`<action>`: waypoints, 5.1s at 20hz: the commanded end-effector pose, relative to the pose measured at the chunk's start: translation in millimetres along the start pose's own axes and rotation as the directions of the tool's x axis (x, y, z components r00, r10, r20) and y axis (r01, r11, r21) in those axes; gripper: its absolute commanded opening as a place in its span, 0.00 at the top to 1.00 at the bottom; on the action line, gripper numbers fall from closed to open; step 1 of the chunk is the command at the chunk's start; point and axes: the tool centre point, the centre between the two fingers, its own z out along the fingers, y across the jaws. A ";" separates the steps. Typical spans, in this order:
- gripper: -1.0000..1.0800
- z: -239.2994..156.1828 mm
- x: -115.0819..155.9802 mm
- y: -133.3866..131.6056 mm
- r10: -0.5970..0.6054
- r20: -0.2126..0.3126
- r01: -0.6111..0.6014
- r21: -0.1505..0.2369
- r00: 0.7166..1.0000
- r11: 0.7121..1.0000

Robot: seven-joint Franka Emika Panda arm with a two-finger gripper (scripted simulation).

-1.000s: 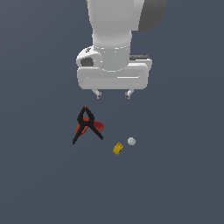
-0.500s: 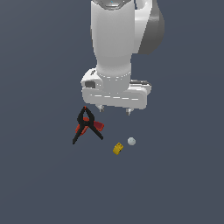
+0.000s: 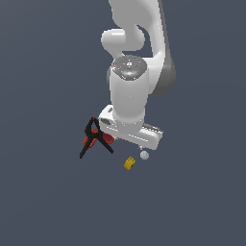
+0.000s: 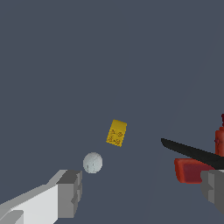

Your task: Pick up a designated object from a clutter of objects.

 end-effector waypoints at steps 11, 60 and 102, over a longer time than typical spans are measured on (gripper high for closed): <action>0.04 101.7 5.0 -9.9 0.243 0.007 -0.242 -0.029 0.970 0.970; 1.00 154.4 -1.2 -17.7 0.300 0.006 -0.300 -0.038 0.954 0.953; 1.00 -224.9 -47.2 -158.1 0.301 0.006 -0.301 -0.038 0.954 0.953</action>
